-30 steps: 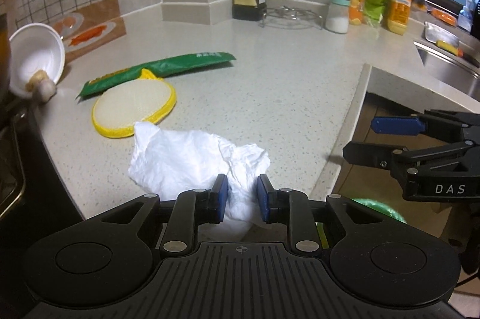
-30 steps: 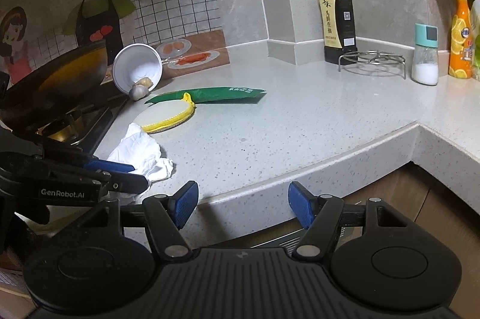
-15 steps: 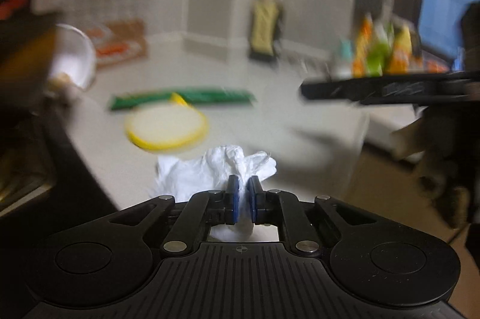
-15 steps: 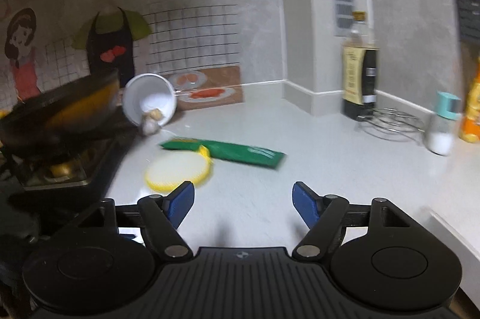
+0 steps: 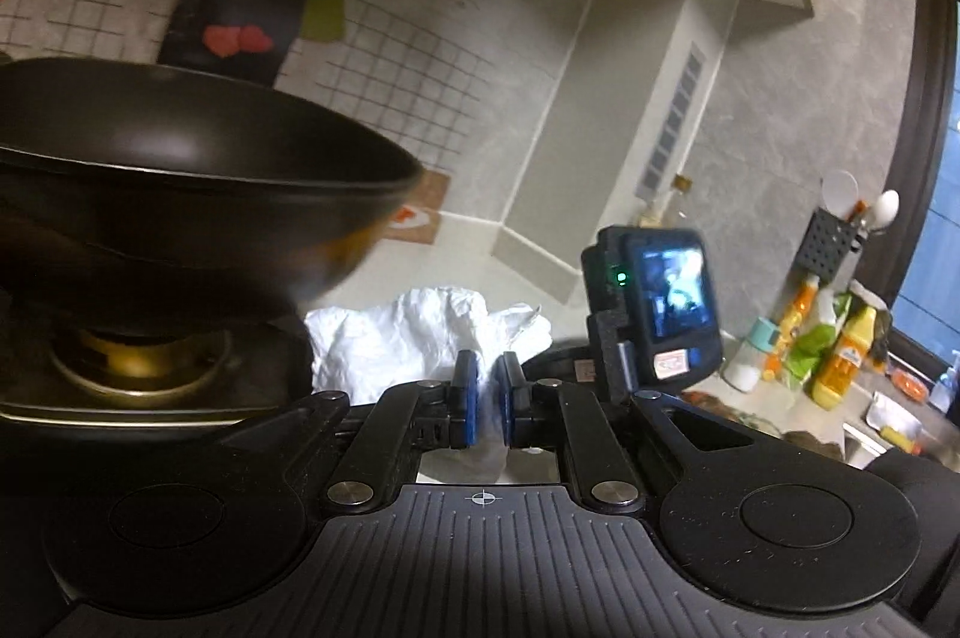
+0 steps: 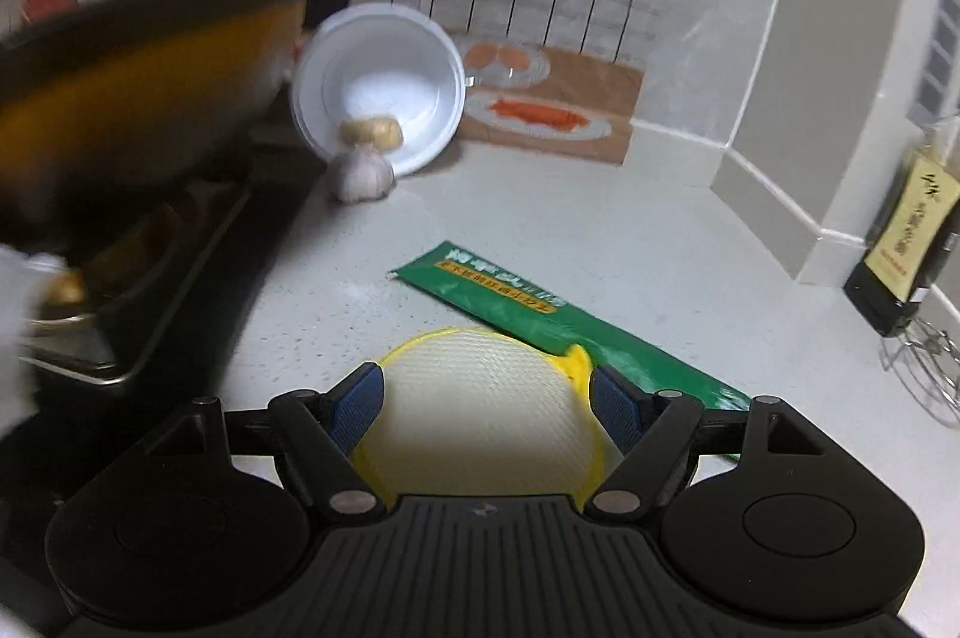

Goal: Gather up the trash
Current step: 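Grasp the yellow-rimmed round pad edge with the right gripper while the left gripper holds the tissue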

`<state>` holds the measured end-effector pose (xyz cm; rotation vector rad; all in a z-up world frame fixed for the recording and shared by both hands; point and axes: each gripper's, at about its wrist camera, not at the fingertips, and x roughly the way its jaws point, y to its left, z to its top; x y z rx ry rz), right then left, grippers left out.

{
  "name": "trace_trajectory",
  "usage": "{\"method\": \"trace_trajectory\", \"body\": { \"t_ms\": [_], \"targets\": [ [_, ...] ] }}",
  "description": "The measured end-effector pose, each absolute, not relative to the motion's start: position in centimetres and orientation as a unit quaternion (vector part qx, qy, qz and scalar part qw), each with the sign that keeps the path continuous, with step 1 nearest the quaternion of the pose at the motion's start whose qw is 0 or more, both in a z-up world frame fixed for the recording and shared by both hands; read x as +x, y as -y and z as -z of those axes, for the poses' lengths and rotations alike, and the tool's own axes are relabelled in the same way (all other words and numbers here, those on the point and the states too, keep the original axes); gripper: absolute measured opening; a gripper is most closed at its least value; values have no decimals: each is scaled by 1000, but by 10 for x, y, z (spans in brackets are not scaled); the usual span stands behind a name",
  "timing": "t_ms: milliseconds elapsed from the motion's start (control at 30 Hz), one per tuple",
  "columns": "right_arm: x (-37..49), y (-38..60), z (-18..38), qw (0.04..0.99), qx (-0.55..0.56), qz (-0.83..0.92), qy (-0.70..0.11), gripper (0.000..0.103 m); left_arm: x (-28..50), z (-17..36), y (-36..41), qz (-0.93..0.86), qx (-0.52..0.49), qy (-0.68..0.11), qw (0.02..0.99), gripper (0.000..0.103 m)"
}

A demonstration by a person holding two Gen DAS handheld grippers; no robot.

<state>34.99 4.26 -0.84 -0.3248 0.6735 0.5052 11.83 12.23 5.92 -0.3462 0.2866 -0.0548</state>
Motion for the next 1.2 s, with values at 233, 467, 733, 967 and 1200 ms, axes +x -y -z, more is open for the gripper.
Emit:
{"method": "trace_trajectory", "body": {
  "t_ms": [233, 467, 733, 967, 1200],
  "targets": [
    [337, 11, 8, 871, -132, -280, -382, 75, 118, -52, -135, 35, -204, -142, 968, 11],
    [322, 103, -11, 882, -13, -276, -381, 75, 176, -50, -99, 100, -197, -208, 953, 11],
    [339, 156, 11, 864, 131, -234, -426, 37, 234, -33, -41, 92, -128, -280, 947, 11],
    [345, 148, 22, 835, 178, -268, -447, 37, 251, -6, -34, 95, -132, -336, 928, 11],
    [329, 155, 3, 790, 255, -365, -421, 38, 249, 0, -44, 100, -143, -338, 925, 11]
  ]
}}
